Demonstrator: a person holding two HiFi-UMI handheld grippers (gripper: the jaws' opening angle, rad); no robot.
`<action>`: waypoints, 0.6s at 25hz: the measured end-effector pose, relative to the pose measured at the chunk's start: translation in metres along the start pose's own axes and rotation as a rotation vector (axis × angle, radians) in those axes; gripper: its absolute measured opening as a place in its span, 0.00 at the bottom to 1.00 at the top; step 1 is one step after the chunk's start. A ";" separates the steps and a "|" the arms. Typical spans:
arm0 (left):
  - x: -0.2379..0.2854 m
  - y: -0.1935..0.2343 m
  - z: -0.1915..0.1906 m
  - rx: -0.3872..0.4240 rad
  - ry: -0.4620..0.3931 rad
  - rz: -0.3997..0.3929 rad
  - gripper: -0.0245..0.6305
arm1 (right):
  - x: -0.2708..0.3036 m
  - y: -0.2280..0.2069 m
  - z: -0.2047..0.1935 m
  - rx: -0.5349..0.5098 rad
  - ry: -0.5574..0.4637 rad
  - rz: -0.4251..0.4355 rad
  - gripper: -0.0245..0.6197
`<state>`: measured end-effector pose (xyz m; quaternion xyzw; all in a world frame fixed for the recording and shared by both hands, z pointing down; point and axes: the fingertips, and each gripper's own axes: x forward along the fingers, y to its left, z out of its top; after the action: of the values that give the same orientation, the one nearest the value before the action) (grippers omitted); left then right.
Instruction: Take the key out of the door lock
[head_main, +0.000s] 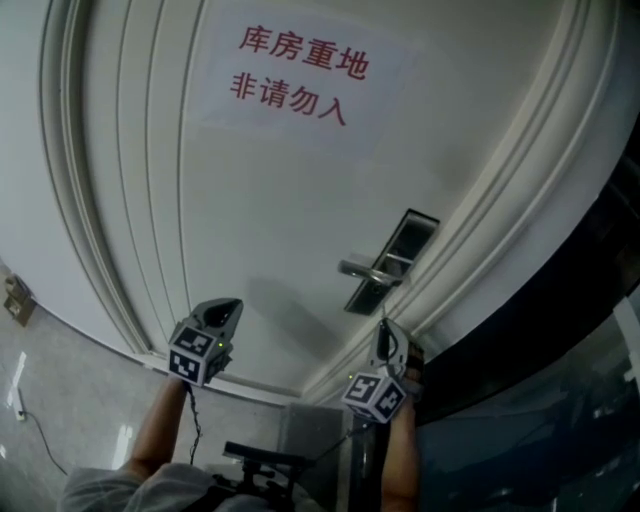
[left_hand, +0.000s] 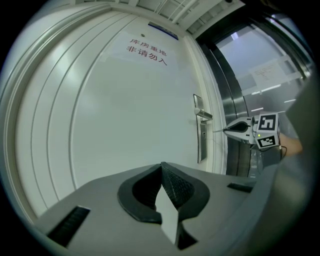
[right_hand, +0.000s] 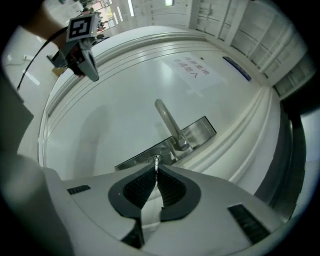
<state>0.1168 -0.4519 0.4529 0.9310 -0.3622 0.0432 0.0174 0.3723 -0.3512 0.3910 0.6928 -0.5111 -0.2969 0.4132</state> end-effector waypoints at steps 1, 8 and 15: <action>-0.002 -0.002 0.000 0.002 0.001 -0.005 0.03 | -0.005 0.000 -0.001 0.058 0.002 0.008 0.07; -0.016 -0.016 0.000 0.013 0.001 -0.027 0.03 | -0.040 0.000 -0.004 0.467 -0.002 0.032 0.07; -0.031 -0.026 -0.001 0.022 0.003 -0.051 0.03 | -0.073 0.005 -0.009 0.731 0.010 0.049 0.07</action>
<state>0.1120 -0.4116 0.4506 0.9399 -0.3378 0.0484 0.0086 0.3557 -0.2800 0.3990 0.7836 -0.5979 -0.0813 0.1478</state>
